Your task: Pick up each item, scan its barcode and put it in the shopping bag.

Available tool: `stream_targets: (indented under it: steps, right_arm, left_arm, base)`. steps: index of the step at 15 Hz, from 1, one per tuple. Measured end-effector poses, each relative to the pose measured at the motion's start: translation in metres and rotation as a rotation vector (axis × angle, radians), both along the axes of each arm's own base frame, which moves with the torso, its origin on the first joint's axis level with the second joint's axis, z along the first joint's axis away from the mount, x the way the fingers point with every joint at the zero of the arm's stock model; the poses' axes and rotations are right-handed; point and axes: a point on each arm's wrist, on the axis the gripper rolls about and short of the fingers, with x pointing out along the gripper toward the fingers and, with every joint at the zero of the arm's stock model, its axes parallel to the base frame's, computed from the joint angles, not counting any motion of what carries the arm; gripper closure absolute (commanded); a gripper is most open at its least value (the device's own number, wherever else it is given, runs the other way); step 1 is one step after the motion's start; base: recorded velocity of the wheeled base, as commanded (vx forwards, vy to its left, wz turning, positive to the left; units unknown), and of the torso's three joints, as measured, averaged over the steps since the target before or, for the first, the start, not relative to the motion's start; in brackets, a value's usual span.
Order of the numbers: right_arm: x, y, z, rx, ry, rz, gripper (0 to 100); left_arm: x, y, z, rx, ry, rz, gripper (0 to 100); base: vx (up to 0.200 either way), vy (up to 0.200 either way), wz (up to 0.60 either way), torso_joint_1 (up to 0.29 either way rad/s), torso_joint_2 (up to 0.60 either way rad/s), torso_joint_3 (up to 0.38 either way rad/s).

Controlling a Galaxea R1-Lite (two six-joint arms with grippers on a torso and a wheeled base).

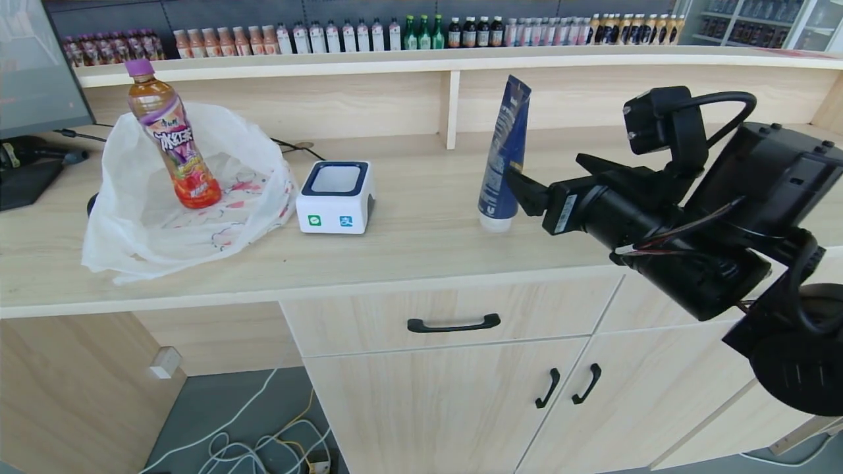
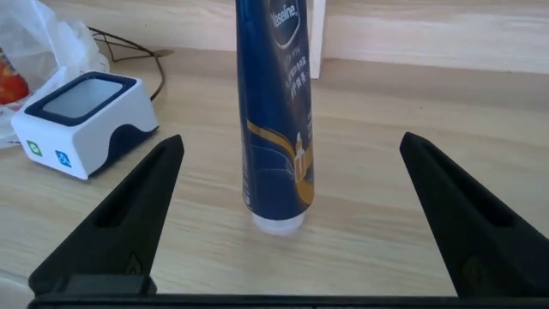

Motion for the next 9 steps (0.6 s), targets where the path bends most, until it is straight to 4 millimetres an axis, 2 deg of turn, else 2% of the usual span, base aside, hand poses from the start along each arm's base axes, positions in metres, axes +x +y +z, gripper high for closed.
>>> stream_targets:
  steps: [9]
  right_arm:
    - [0.036, 0.032, 0.008, 0.027, -0.03, -0.005, 0]
  left_arm:
    - [0.0, 0.0, 0.0, 0.0, 0.0, 0.001, 0]
  base:
    - [0.0, 0.0, 0.0, 0.0, 0.0, 0.0]
